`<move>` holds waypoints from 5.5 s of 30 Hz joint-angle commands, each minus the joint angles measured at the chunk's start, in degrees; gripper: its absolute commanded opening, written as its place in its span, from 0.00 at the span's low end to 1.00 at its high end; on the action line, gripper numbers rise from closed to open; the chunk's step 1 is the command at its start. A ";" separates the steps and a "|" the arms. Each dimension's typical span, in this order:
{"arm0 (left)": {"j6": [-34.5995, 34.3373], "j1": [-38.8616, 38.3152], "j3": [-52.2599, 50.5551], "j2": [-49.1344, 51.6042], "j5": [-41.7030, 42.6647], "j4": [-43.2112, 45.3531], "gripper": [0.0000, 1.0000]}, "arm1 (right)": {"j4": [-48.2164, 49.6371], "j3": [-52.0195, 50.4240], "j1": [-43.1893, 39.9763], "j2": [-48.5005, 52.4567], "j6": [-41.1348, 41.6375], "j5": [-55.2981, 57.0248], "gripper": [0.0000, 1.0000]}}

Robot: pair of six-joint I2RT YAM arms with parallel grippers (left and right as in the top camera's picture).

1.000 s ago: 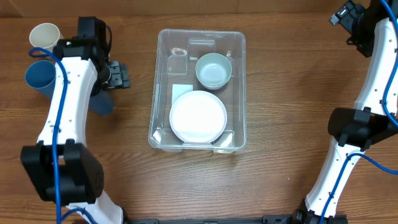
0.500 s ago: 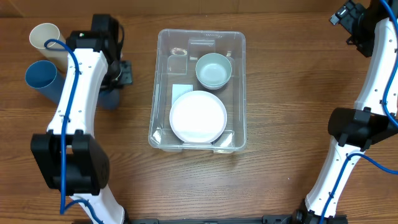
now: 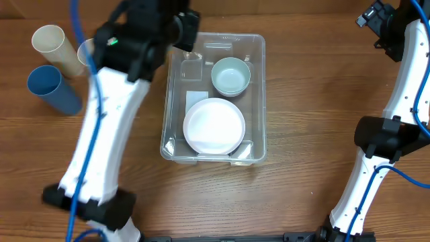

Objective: Pack container
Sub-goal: 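Carry the teal cup into the back left of the bin and release, then move the left gripper to the second teal cup and grip it, then lift the second teal cup into the first teal cup in the bin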

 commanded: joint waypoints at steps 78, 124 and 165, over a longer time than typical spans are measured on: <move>-10.03 3.58 33.20 23.93 -5.62 -16.39 0.77 | 0.17 1.44 0.11 -1.99 0.50 0.37 1.00; 7.04 44.72 -17.51 10.25 6.27 -3.34 1.00 | 0.17 1.44 0.11 -1.99 0.50 0.37 1.00; 2.34 36.57 -10.03 -4.02 20.39 -27.67 0.04 | 0.17 1.44 0.11 -1.99 0.50 0.37 1.00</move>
